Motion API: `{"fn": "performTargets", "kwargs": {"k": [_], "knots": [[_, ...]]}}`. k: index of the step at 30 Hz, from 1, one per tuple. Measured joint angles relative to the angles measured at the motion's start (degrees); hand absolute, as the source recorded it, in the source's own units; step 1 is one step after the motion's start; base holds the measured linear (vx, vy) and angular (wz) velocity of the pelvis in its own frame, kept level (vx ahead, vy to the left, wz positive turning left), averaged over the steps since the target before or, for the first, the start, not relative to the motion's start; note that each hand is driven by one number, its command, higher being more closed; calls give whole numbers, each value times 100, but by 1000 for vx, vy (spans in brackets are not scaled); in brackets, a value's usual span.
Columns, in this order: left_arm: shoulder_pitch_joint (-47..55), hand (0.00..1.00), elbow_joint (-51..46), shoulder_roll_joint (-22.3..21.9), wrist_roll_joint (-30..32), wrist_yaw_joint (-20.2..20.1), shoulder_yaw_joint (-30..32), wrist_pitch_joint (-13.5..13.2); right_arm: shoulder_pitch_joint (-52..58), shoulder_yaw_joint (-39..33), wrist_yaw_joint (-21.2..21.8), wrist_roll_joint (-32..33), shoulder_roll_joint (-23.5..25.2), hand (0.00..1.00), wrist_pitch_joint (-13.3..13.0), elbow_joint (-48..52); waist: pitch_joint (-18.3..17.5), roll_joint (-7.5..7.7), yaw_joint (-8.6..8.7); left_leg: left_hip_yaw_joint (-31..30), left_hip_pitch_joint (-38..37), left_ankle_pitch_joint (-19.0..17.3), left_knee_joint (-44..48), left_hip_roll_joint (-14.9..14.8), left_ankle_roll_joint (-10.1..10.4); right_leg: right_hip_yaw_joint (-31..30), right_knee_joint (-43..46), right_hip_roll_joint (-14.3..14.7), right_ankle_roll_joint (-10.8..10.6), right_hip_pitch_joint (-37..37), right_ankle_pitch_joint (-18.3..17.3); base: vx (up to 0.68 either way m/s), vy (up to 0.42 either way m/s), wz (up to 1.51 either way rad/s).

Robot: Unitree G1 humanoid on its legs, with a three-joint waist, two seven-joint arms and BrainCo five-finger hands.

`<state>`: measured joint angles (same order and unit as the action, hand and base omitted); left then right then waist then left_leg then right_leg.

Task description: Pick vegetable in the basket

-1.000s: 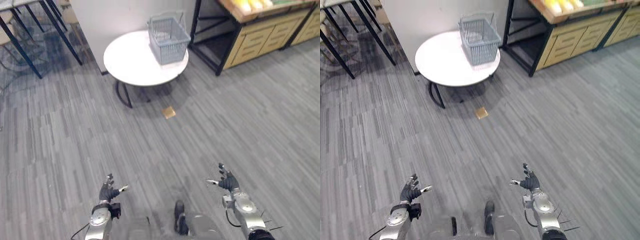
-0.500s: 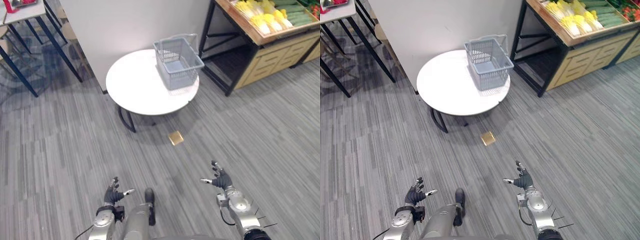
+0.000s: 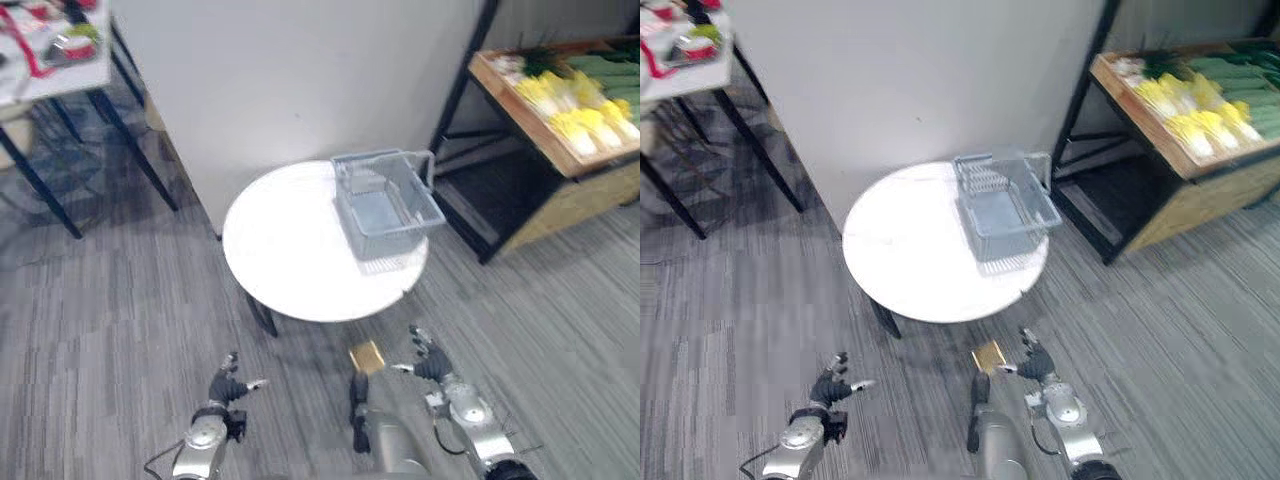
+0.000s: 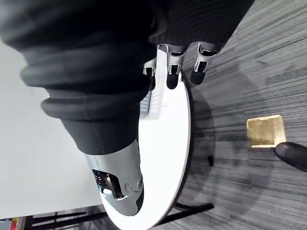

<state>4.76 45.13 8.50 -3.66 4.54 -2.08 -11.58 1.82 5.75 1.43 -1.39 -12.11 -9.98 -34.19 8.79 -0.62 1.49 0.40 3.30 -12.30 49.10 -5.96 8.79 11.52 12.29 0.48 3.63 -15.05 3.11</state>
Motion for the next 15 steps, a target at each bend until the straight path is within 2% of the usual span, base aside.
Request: {"fn": "performTargets", "kwargs": {"k": [1,2,3,4,5,6,7,8,9,10,11,14,15], "knots": [[32,0,6,-19,1,-22,-2,6,-17,34,-4,1,8,0,0,14,8,-50,-44,46,219,78,515,-218,-11,-6,-102,154,57,163,-42,560,-243,-30],[19,0,73,-24,5,-71,-25,13,-22,85,-11,1,29,0,1,26,17,-29,-103,252,430,37,972,-500,-97,-28,-271,291,150,471,-109,439,-157,-29],[-4,0,113,-46,11,-74,-32,14,-21,79,-24,0,48,0,8,98,51,40,-112,488,557,-94,856,-606,-245,-74,-404,288,161,771,-121,420,-144,-17],[-8,0,121,-69,18,-74,-32,14,-12,67,-31,0,37,0,9,154,54,64,-113,569,600,-151,611,-601,-332,-95,-473,259,143,891,-132,370,-114,-16],[-39,0,120,-107,53,-75,-32,10,-38,18,-68,-21,-1,0,8,257,45,82,-114,675,597,-226,-153,-529,-452,-217,-561,208,121,1002,-145,319,-69,-38],[-119,0,117,-111,96,-73,-26,9,-79,-57,-135,-49,-48,0,8,403,44,61,-158,628,620,-246,-1142,-422,-485,-353,-627,171,86,1023,-140,296,-40,-48],[-153,0,118,-106,101,-71,-12,9,-120,-90,-154,-55,-73,0,3,440,46,47,-169,533,623,-235,-1661,-357,-468,-402,-653,147,66,1018,-132,246,8,-47],[-188,0,119,-105,101,-65,-9,5,-178,-155,-195,-156,-116,0,4,475,45,12,-174,373,596,-147,-2416,-277,-357,-489,-673,134,4,1010,-143,202,67,-43],[-235,0,119,-117,101,-63,-15,-6,-192,-167,-273,-295,-231,0,5,612,40,-102,-202,264,530,74,-3104,-266,-170,-593,-667,170,-63,1014,-179,218,139,-58],[-225,0,122,-137,104,-65,-16,-13,-188,-177,-298,-499,-354,0,5,823,19,-252,-210,265,448,468,-3493,-339,-219,-717,-647,260,-147,1019,-233,168,167,-60],[-216,0,136,-141,112,-69,-14,-13,-192,-188,-316,-631,-399,0,5,931,10,-300,-208,261,409,792,-3561,-345,-231,-787,-634,301,-177,1022,-252,157,190,-65],[-159,0,159,-52,227,-78,-12,-15,-279,-327,-481,-1251,-470,0,-11,1535,-28,-111,-160,539,195,855,-3980,-88,-383,-1138,-652,39,-409,949,-299,128,201,-36],[-145,0,153,-32,231,-79,-11,-15,-389,-322,-542,-1389,-516,0,-29,1540,-35,-99,-158,621,191,871,-4028,-54,-457,-1201,-660,7,-446,913,-278,65,193,-37]]}}
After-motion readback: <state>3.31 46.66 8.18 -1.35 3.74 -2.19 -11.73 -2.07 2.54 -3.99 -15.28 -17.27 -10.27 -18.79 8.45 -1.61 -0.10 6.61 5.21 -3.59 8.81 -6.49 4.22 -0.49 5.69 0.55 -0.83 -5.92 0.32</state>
